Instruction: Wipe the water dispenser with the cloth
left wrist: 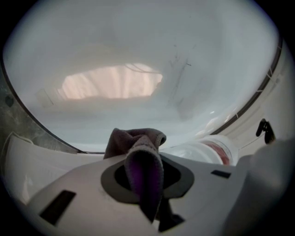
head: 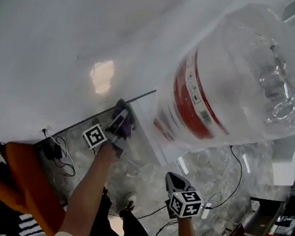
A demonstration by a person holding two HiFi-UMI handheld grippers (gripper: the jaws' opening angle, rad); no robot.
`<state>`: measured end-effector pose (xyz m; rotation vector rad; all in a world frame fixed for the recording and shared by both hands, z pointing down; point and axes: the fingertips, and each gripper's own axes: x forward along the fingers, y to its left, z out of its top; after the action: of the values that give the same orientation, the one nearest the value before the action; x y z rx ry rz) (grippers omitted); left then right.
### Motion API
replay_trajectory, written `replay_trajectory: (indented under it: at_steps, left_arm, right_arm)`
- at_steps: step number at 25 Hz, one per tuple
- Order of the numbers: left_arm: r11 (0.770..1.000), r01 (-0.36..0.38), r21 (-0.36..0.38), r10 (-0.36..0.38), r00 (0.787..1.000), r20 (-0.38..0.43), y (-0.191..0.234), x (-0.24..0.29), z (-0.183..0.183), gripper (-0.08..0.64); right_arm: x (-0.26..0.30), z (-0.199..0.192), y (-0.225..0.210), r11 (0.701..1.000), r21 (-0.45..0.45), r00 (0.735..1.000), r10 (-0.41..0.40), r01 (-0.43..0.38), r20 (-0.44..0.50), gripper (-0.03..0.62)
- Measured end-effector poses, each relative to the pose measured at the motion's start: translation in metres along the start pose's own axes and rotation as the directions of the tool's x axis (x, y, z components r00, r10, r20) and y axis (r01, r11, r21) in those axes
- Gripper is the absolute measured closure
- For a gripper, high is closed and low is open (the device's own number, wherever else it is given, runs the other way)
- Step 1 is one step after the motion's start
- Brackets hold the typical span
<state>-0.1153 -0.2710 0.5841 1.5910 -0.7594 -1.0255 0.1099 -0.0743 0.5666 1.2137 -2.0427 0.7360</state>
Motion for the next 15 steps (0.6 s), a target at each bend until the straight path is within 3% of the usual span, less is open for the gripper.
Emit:
replay_trajectory:
  at_steps: [1, 3, 5, 7, 9, 12, 15]
  left_arm:
    - [0.999, -0.019, 0.036, 0.019, 1.0, -0.017, 0.0, -0.003, -0.003, 0.488]
    - [0.979, -0.07, 0.189, 0.088, 0.992, -0.088, -0.003, -0.014, -0.011, 0.488]
    - [0.912, -0.087, 0.401, 0.17, 0.97, -0.176, -0.015, -0.028, -0.017, 0.488]
    - [0.809, -0.066, 0.584, 0.249, 0.939, -0.238, -0.036, -0.042, -0.025, 0.488]
    - [0.709, -0.028, 0.705, 0.315, 0.906, -0.281, -0.056, -0.057, -0.043, 0.487]
    - [0.557, 0.037, 0.83, 0.41, 0.857, -0.314, -0.085, -0.067, -0.069, 0.488]
    - [0.367, 0.135, 0.92, 0.48, 0.82, -0.312, -0.129, -0.058, -0.09, 0.488]
  right_arm:
    - [-0.004, 0.002, -0.004, 1.0, 0.007, 1.0, -0.01, 0.01, 0.008, 0.577]
    - [-0.012, 0.006, -0.011, 0.999, 0.018, 0.999, -0.028, 0.027, 0.032, 0.577]
    - [-0.019, 0.016, -0.014, 0.999, 0.021, 0.997, -0.036, 0.035, 0.074, 0.577]
    - [-0.031, 0.03, -0.018, 0.999, 0.014, 0.992, -0.035, 0.033, 0.124, 0.577]
    - [-0.051, 0.042, -0.022, 1.0, 0.008, 0.985, -0.026, 0.025, 0.173, 0.577]
    - [-0.082, 0.063, -0.029, 1.0, 0.003, 0.964, -0.012, 0.012, 0.264, 0.577]
    - [-0.113, 0.09, -0.038, 1.0, -0.014, 0.934, -0.012, 0.018, 0.356, 0.577]
